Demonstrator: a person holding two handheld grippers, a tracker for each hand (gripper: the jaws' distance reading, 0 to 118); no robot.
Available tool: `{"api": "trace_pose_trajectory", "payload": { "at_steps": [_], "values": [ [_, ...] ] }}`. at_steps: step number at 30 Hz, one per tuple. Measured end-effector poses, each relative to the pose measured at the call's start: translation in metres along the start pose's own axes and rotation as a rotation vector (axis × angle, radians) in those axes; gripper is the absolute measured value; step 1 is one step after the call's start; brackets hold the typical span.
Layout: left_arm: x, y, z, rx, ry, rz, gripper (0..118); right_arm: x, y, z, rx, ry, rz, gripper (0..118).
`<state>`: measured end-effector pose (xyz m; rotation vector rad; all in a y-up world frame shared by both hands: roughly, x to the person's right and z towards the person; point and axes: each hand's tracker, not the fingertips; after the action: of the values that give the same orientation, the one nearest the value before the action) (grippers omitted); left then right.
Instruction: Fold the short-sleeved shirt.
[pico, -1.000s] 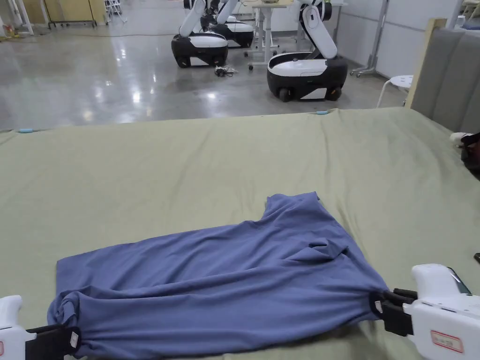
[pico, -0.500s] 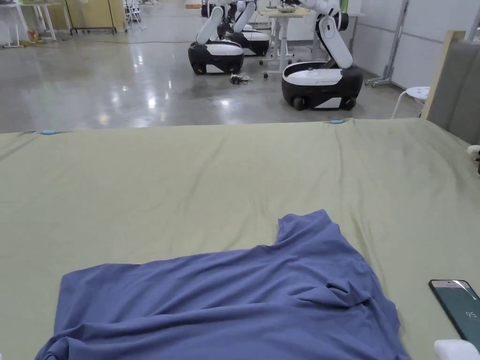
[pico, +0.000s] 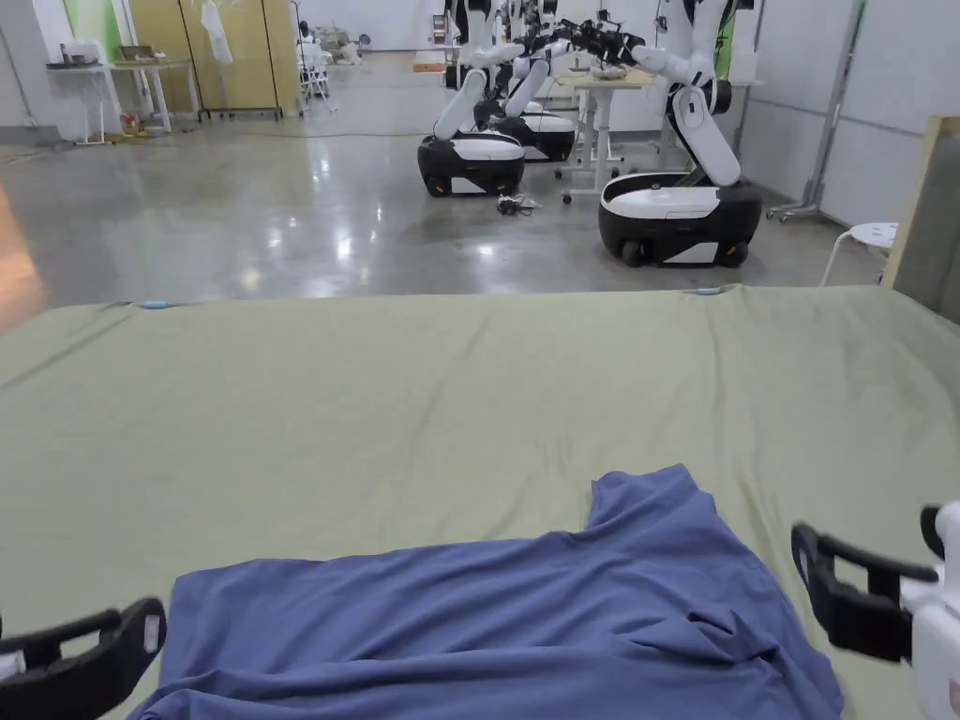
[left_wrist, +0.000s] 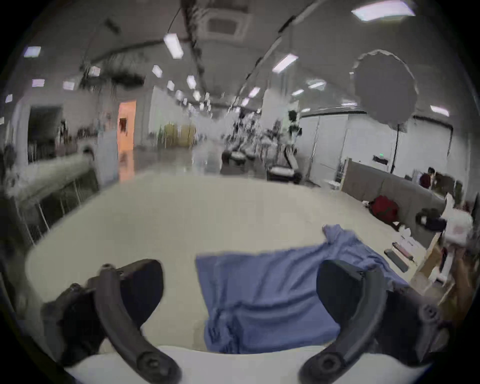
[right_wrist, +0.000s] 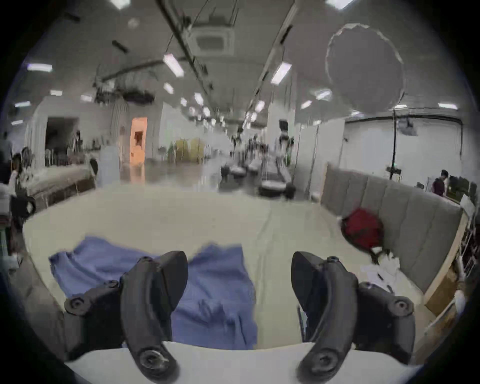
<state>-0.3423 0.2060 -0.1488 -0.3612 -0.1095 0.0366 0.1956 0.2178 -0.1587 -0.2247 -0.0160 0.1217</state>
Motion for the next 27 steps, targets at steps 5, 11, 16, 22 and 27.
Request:
{"api": "trace_pose_trajectory", "payload": {
  "at_steps": [5,11,16,22,27],
  "values": [
    [0.023,0.025,-0.007,0.03,0.124,-0.027,0,-0.017,0.026,0.001,0.142,-0.122,0.0,2],
    [0.019,0.032,-0.019,0.055,0.036,0.065,0,-0.027,0.026,-0.002,0.106,-0.003,0.032,2],
    [-0.044,0.022,-0.105,-0.272,-0.14,0.245,11,-0.028,0.011,-0.014,0.018,0.04,0.04,2],
    [-0.094,0.001,-0.245,-0.665,0.018,0.375,115,-0.033,-0.011,-0.043,-0.096,0.091,0.042,3],
    [-0.101,-0.008,-0.299,-0.761,0.07,0.294,115,-0.036,-0.024,-0.065,-0.161,0.08,0.064,3]
  ]
}}
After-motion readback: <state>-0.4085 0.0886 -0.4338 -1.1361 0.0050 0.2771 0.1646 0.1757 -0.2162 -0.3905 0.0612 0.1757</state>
